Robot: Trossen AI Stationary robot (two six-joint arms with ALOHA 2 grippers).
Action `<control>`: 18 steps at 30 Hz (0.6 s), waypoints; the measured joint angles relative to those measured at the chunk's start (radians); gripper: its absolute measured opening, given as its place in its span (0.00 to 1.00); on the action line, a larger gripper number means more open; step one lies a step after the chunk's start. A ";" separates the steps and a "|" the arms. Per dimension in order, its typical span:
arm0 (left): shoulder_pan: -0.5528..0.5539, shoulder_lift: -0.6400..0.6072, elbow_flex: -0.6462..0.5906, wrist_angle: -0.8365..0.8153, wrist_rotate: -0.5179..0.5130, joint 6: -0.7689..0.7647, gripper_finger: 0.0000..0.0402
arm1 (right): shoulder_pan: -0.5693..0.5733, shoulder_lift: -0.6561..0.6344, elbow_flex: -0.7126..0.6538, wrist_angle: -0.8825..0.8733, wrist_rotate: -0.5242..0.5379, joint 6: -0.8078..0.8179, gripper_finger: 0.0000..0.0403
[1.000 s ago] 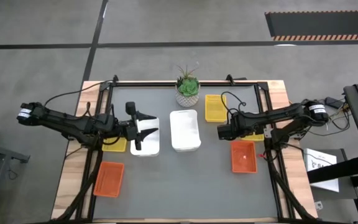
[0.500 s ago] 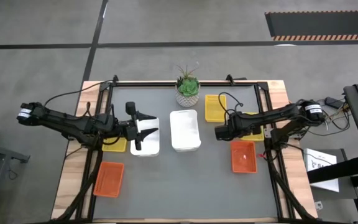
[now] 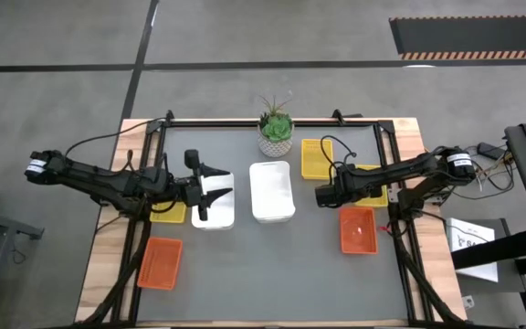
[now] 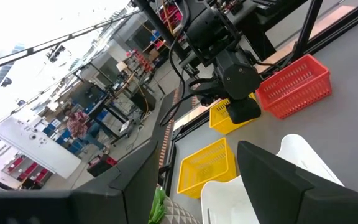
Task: Stack baskets by color
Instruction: Stack the right yellow bin on the top middle yellow bin
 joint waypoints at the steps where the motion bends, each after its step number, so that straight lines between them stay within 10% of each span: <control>1: 0.000 0.000 0.000 0.000 0.000 -0.001 0.50 | 0.000 0.000 0.000 0.000 0.000 0.000 0.33; 18: 0.000 0.000 0.000 0.000 0.000 -0.001 0.50 | 0.000 -0.001 -0.014 -0.074 0.051 0.036 0.29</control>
